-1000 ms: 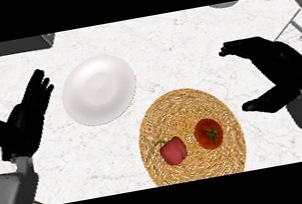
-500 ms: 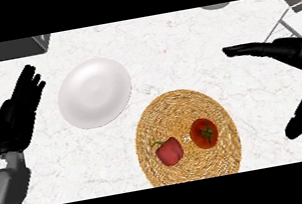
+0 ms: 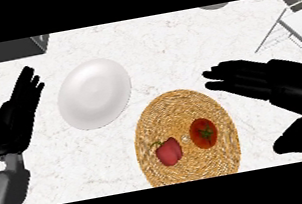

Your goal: Pick the tomato from the placemat and place it in the tiered shelf

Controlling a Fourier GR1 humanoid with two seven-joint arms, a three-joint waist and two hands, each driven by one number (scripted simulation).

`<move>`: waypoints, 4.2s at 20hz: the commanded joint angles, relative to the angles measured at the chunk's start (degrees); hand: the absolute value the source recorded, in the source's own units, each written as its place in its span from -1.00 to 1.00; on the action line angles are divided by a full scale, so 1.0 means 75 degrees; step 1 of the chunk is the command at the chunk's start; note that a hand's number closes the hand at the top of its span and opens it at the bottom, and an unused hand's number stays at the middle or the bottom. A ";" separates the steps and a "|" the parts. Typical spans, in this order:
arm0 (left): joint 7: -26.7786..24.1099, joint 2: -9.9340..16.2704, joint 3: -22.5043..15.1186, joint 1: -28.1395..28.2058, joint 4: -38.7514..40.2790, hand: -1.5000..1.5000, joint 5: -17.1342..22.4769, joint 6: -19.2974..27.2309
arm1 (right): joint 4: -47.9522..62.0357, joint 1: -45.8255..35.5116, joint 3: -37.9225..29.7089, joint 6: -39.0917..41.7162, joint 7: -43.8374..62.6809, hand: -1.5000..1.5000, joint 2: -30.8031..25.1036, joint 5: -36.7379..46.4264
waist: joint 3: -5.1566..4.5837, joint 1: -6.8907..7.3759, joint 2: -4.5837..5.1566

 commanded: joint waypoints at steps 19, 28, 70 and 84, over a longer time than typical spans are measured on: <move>-0.0011 -0.0663 0.0365 -0.0519 0.0505 0.00 -0.0538 -0.0332 | -0.0716 0.1648 0.1963 -0.0471 0.1667 -1.00 0.1211 0.4949 | 0.0007 0.0115 0.0073; 0.0283 -0.0624 0.0717 0.0155 -0.0428 0.00 -0.0586 -0.0733 | 0.0497 0.1863 0.2078 -0.0956 0.1136 -1.00 0.2123 0.6041 | 0.0008 0.0166 0.0073; 0.0642 -0.0876 0.1372 -0.0107 -0.0212 0.00 -0.1029 -0.1228 | 0.2647 0.3160 0.1047 -0.2494 0.1254 1.00 0.4929 0.7545 | 0.0000 -0.0068 0.0010; 0.0279 -0.1084 0.1206 0.0233 -0.0354 0.00 -0.1200 -0.1198 | -0.3493 0.5633 0.2643 -0.3506 0.4244 1.00 0.5247 0.6530 | -0.0003 -0.0059 0.0001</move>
